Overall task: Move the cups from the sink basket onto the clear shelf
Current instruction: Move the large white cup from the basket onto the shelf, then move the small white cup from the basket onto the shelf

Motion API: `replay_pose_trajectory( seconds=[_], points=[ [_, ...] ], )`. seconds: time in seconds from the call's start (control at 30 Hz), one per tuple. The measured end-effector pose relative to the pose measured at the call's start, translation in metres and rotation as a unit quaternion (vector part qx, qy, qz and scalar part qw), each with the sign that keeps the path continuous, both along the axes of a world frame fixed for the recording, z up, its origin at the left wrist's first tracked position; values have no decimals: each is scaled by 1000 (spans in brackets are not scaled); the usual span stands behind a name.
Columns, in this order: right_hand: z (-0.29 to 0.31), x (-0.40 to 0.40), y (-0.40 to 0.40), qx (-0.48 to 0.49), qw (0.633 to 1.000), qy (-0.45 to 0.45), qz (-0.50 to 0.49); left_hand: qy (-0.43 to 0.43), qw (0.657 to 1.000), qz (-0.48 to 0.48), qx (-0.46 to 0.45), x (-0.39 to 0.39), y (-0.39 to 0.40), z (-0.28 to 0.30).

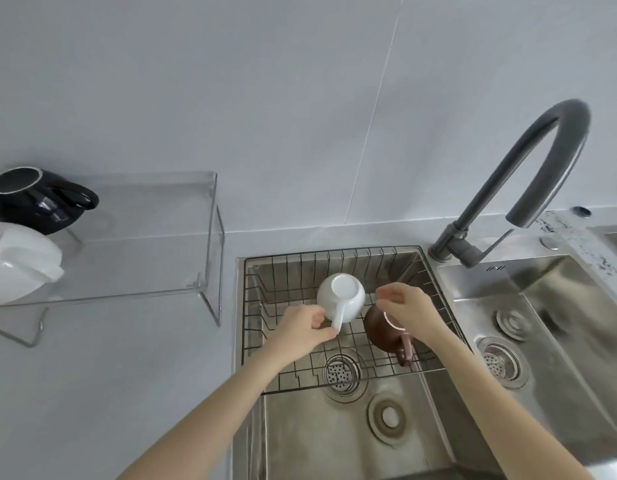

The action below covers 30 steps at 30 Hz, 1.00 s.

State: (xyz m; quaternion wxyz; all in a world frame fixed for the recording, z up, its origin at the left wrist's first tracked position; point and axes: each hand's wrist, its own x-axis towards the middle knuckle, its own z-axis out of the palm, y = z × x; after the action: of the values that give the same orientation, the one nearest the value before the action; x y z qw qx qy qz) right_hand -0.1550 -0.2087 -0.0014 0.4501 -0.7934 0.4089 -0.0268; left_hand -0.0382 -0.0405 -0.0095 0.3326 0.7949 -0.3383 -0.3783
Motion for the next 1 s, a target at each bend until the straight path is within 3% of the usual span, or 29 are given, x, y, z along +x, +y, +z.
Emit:
replay_pose_trajectory(
  seconds=[0.17,0.3,0.6,0.77,1.0],
  points=[
    [-22,23,-5,17,1000,7,1,-12,999,18,37,0,-36,-43],
    [-38,51,-1,44,999,20,5,-27,999,31,8,25,-58,-59],
    [-64,67,8,136,985,-10,-102,89,996,29,2,61,-71,-94],
    [-69,64,5,158,980,-33,-120,6,1000,20,-5,57,-73,-101],
    [-62,60,0,216,967,-44,-129,-40,999,30,-9,56,-62,-75]
  ],
)
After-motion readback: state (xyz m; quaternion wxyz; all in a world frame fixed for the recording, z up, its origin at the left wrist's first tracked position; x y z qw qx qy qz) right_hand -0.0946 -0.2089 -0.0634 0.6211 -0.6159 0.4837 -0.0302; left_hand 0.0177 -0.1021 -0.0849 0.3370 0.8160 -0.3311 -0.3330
